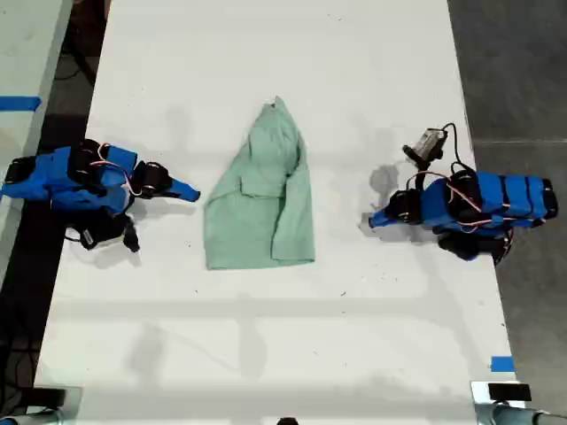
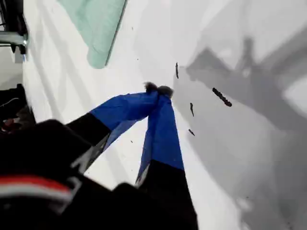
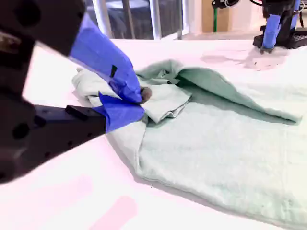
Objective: Fold t shirt
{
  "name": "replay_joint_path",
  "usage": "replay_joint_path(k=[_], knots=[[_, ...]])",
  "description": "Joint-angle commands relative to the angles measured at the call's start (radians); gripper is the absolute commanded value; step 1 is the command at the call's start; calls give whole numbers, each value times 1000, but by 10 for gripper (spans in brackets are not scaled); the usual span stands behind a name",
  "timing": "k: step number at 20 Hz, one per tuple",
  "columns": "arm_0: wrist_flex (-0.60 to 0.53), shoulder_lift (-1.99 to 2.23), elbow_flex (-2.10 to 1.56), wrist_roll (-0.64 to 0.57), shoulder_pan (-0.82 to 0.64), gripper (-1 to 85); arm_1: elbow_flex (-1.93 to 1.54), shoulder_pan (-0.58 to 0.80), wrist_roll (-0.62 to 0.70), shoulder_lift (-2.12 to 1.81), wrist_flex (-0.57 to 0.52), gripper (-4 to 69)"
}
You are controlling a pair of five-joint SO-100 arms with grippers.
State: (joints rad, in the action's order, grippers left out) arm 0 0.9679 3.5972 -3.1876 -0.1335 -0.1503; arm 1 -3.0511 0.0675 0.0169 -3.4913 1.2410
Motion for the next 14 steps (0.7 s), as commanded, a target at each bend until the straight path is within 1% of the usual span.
replay_joint_path(k=[1,7,8,9,10,11,12,14], knots=[[-3,6,-14,74,-28,-2,6,49,11,-15,80,-24],[-3,6,-14,89,-2,-2,6,48,5,-15,80,-24],[-5,6,-11,114,14,-2,6,46,3,-15,80,-24],[-20,6,-11,166,20,-2,5,46,2,-15,80,-24],[-11,-28,20,190,0,-3,5,49,2,-15,81,-24],[18,-150,103,196,-23,-3,5,49,3,-15,81,-24],[23,-348,199,198,-32,-3,5,49,3,-15,81,-24],[-18,-753,337,210,-26,-2,5,49,5,-15,81,-24]])
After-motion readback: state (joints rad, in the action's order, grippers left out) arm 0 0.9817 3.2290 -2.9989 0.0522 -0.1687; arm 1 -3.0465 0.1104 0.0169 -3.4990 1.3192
